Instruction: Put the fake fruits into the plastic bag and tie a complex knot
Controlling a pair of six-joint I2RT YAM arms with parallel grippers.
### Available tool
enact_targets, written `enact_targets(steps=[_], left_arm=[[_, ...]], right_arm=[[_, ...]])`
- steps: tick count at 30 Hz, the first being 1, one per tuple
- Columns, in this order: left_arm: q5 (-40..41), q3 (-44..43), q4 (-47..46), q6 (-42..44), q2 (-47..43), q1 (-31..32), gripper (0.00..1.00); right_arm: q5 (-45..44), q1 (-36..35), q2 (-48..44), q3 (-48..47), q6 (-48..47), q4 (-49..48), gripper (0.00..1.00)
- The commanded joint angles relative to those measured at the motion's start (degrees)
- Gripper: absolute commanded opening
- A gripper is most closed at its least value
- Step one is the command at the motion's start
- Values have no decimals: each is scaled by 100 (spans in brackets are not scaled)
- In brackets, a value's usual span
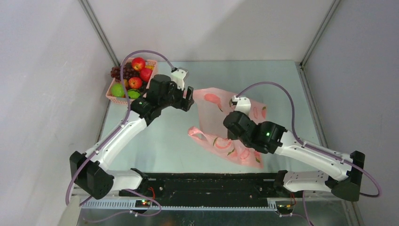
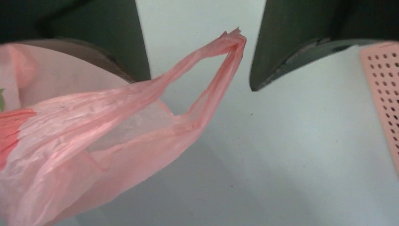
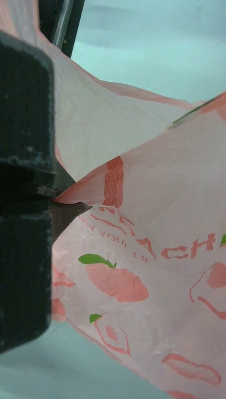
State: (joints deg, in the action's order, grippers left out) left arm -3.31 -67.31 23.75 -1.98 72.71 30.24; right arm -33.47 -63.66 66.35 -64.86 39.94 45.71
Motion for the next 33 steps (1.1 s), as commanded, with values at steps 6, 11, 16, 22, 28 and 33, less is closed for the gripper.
enact_targets(steps=[6,11,16,22,28,33], left_arm=[[-1305,-47,291,832,-962,-101,99],[-1193,-125,684,885,-1355,-491,99],[-915,-58,576,620,-1519,-1528,99],[465,-107,391,287,-1172,-2726,100],[1627,-366,112,-558,-281,-3749,99],[1728,-739,-174,-1031,625,-4266,99]], right_arm=[[465,722,-103,6,-175,-299,0],[681,955,-24,6,-310,-488,0],[909,1059,45,2,-356,-631,0],[959,1133,52,5,-376,-766,0],[954,1152,56,1,-373,-857,0],[949,1160,129,6,-354,-936,0]])
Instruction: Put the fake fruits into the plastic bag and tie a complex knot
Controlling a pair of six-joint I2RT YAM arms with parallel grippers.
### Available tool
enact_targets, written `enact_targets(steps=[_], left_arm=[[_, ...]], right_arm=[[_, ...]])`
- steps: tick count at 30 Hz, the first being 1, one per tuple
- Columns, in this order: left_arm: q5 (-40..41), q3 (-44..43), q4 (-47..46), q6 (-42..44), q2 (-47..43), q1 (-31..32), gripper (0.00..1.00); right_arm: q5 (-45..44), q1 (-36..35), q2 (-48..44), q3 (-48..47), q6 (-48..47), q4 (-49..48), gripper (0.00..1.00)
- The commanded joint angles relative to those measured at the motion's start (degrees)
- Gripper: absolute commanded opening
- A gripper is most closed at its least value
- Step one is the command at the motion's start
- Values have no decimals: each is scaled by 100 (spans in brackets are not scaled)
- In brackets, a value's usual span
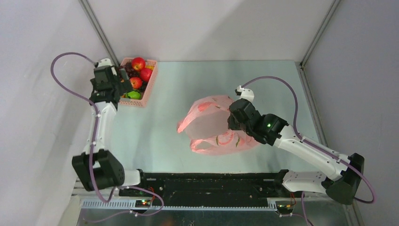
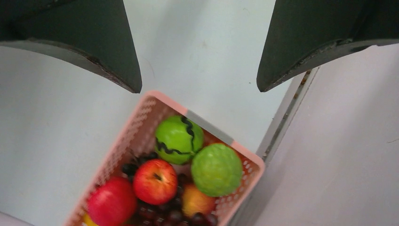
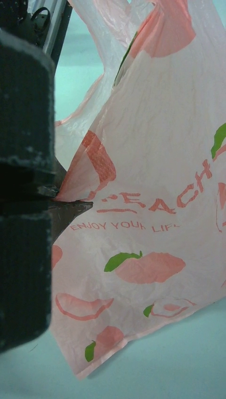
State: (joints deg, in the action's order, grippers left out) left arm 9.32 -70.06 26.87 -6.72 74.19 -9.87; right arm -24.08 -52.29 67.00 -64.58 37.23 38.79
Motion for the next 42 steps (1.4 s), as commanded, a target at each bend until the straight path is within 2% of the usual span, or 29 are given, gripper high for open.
enact_targets(steps=[1,4,10,17,30,36,42], left_arm=[[505,-526,-510,-566,594,-276,99],[522,-905,-580,-699,1233,-408,99],[524,-1679,-452,-632,2421,-474,91],[532,-2276,-284,-398,3295,-499,83],[419,-2573,-48,-227,3940,-638,83],[452,-2942,231,-185,4269,-646,88],[416,-2987,194,-165,4316,-669,71]], right_arm=[[13,28,74,-23,-84,-269,0],[98,62,166,-23,-99,-377,0],[225,79,300,-27,-127,-531,0],[390,102,456,-20,-172,-663,0],[420,87,493,-21,-130,-677,0],[409,73,497,-23,-112,-663,0],[396,62,498,-20,-95,-632,0]])
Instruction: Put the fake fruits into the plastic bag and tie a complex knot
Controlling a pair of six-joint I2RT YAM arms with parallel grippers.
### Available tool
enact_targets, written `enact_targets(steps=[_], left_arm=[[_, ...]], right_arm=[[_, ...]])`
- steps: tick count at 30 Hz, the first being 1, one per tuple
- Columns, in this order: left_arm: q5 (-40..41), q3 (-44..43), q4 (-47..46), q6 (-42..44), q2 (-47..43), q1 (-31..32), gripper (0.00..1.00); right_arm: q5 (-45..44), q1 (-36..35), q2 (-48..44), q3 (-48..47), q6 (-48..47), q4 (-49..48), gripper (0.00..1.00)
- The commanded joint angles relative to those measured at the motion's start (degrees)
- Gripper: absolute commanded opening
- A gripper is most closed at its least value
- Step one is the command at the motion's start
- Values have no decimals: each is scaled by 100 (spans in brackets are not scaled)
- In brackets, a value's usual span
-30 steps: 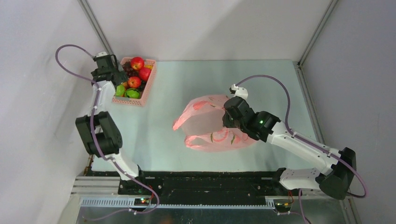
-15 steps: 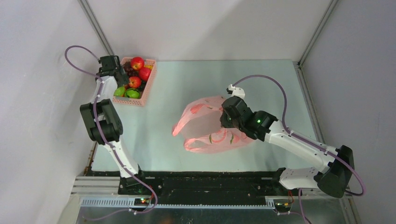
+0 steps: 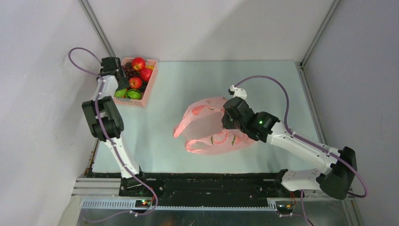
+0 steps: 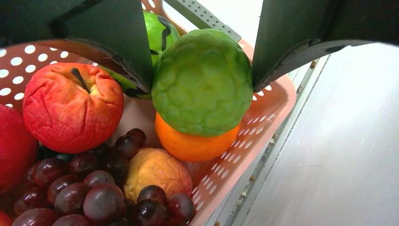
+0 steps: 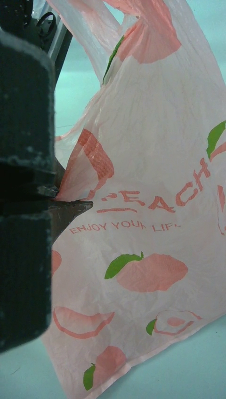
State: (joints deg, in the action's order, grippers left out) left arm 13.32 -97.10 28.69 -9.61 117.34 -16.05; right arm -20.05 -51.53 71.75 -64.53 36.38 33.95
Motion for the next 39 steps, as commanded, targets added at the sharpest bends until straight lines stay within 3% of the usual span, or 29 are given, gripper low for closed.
enact_targets(steps=[1,6,8,17,23,25,31,34,39], left_arm=[[11,-279,18,125,-4,-57,66],[-22,-189,23,143,-109,-52,44],[-68,-75,-63,128,-241,-50,41],[-741,258,16,-137,-1610,195,41],[-1137,1109,-32,-168,-3033,802,39],[-1744,1430,-95,-176,-3557,1100,40],[-2155,2171,-12,-3,-5137,2891,40],[-2245,2419,23,-418,-5825,3883,39],[-1707,2558,168,-768,-6437,5660,39]], right_arm=[[-18,-17,19,-29,-2,-142,0],[-48,-48,12,-29,20,-107,0],[-51,-64,10,-28,17,-116,0],[-27,-83,-49,-31,-11,-23,0],[70,-23,-100,-26,-26,-44,0],[32,-4,-79,-33,-26,-40,0],[-153,29,77,-34,-11,-85,0],[-144,37,61,-50,27,-47,0],[-213,36,52,-72,59,75,0]])
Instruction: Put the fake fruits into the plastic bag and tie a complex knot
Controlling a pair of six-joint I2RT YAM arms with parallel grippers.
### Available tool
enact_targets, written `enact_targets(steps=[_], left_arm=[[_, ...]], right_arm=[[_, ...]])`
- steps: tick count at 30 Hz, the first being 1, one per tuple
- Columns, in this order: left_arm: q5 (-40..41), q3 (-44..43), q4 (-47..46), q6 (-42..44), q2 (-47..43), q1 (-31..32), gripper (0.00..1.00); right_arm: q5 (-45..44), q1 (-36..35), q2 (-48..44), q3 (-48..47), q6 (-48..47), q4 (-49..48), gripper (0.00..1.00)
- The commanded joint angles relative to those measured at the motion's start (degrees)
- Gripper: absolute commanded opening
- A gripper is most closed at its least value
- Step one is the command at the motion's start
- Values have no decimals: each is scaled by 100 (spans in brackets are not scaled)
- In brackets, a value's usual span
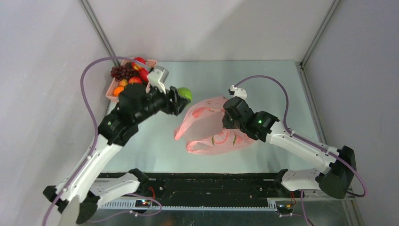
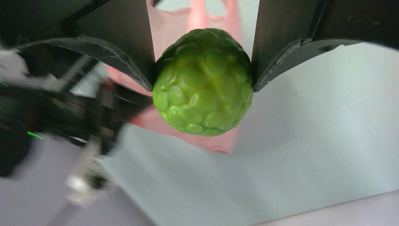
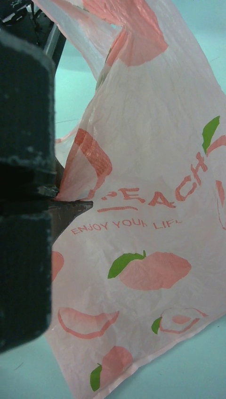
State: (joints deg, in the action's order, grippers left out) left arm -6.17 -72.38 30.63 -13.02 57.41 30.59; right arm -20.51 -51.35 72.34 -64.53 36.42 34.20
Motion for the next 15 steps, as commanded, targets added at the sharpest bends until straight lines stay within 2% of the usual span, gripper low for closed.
enact_targets(steps=[1,4,8,12,15], left_arm=[[287,258,-90,-512,-571,1255,39],[348,594,-408,-848,-723,2131,39],[500,888,-625,-1039,-580,2871,39],[282,1314,-1044,-1313,-353,3018,39],[512,1484,-1224,-1202,-223,3023,39]], right_arm=[[-187,15,-8,-74,60,89,0],[-215,23,7,-69,61,104,0],[-231,22,30,-126,54,188,0],[-242,20,-19,-132,56,228,0],[-231,2,-68,-132,59,253,0]])
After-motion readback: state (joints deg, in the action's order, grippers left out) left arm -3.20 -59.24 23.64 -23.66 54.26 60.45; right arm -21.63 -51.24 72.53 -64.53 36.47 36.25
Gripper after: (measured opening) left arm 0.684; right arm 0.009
